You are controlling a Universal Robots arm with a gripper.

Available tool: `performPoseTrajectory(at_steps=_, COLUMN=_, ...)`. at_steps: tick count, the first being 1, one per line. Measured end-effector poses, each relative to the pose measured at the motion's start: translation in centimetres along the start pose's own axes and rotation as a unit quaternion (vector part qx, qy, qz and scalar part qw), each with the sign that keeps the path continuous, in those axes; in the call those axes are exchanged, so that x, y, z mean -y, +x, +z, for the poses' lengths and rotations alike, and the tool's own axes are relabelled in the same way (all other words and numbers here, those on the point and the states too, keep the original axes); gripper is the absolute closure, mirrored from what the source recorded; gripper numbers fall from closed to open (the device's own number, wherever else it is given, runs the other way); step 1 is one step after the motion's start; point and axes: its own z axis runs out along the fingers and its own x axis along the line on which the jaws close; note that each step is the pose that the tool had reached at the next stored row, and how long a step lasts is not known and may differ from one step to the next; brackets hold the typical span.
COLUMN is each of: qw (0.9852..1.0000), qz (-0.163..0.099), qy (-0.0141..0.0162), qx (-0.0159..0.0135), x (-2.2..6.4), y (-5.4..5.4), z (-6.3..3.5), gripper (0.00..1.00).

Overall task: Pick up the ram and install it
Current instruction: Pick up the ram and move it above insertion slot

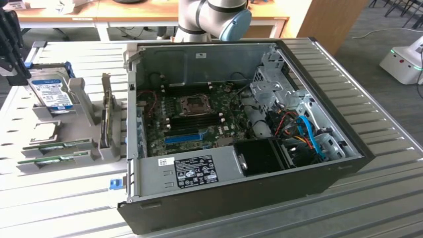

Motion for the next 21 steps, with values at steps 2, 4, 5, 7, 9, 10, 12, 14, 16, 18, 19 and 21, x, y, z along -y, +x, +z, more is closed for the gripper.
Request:
performPoseTrajectory(at_steps=2, qw=1.0, qz=0.0, qy=0.0001, qx=0.0, x=0.0, y=0.0, z=0.0, gripper=0.75)
performPoseTrajectory(at_steps=4, qw=1.0, qz=0.0, qy=0.0002, qx=0.0011, x=0.0, y=0.0, z=0.19, gripper=0.75)
performPoseTrajectory(at_steps=5, qw=1.0, qz=0.0, qy=0.0001, qx=0.0019, x=0.01, y=0.0, z=0.32, gripper=0.75)
performPoseTrajectory(at_steps=7, qw=1.0, qz=0.0, qy=0.0001, qx=0.0029, x=0.02, y=0.0, z=0.63, gripper=0.75)
performPoseTrajectory(at_steps=9, qw=1.0, qz=0.0, qy=0.0001, qx=0.0037, x=0.04, y=0.0, z=0.93, gripper=0.75)
performPoseTrajectory(at_steps=10, qw=1.0, qz=0.0, qy=0.0002, qx=0.004, x=0.05, y=0.0, z=1.09, gripper=0.75)
performPoseTrajectory(at_steps=12, qw=1.0, qz=0.0, qy=0.0002, qx=0.0045, x=0.06, y=0.0, z=1.46, gripper=0.75)
performPoseTrajectory(at_steps=14, qw=1.0, qz=0.0, qy=0.0001, qx=0.0047, x=0.07, y=0.0, z=1.81, gripper=0.75)
performPoseTrajectory(at_steps=16, qw=1.0, qz=0.0, qy=0.0001, qx=0.0048, x=0.09, y=0.0, z=2.17, gripper=0.75)
performPoseTrajectory(at_steps=18, qw=1.0, qz=0.0, qy=0.0001, qx=0.0048, x=0.11, y=-0.1, z=2.53, gripper=0.75)
performPoseTrajectory(at_steps=19, qw=1.0, qz=0.0, qy=0.0002, qx=0.0049, x=0.11, y=-0.1, z=2.73, gripper=0.75)
performPoseTrajectory(at_steps=21, qw=1.0, qz=0.0, qy=0.0001, qx=0.0049, x=0.13, y=-0.1, z=3.08, gripper=0.75)
